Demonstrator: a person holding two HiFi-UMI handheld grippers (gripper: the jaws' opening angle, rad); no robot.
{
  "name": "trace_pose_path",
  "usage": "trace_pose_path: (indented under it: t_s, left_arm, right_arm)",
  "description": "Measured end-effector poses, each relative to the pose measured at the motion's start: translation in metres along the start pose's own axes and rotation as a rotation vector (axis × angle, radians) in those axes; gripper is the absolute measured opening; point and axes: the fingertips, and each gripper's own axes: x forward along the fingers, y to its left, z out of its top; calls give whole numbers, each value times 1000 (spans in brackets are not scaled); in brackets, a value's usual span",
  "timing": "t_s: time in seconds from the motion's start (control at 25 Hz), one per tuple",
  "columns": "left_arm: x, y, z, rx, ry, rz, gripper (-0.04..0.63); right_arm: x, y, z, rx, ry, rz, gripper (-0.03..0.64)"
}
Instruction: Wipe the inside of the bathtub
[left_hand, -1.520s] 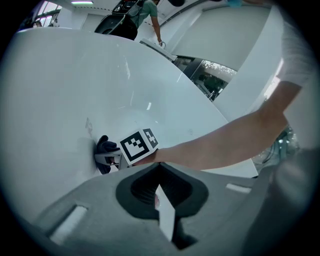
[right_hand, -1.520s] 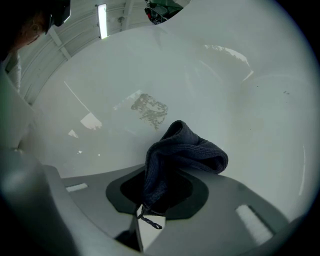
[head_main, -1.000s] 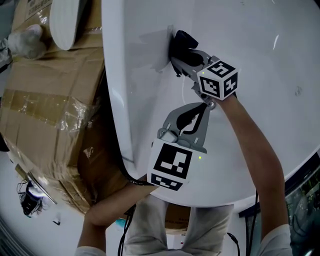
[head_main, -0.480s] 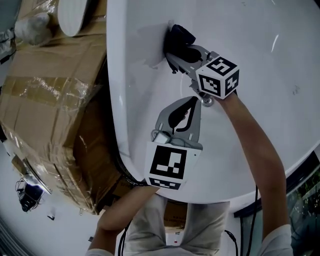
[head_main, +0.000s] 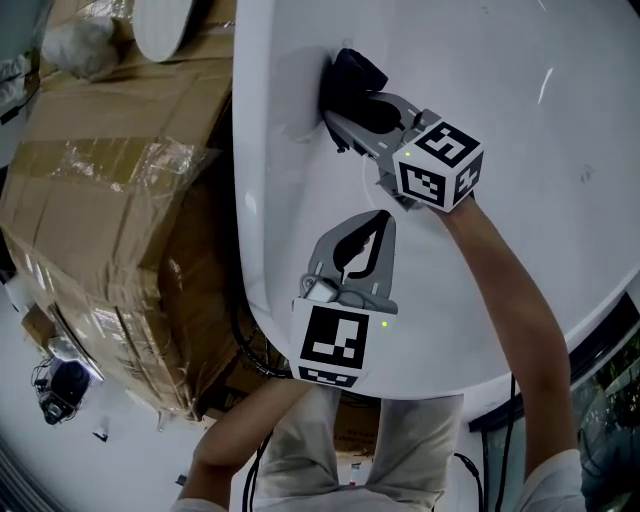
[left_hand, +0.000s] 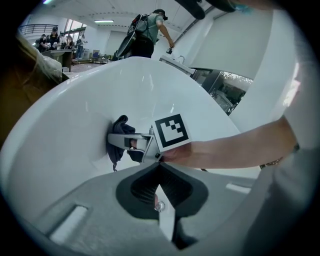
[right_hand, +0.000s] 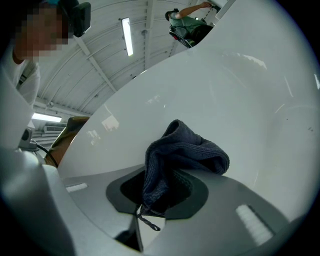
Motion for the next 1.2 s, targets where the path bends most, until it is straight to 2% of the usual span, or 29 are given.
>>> trace_pose_path:
  t_s: [0.68,1.2]
  left_arm:
    - [-34,6,-28,-8,16,40,-2]
    - [-33,22,-47,-10,24,55,0]
  right_arm:
    - [-16,76,48,-55,-101,88,74]
    - [-26,119,69,-39,-167,177,74]
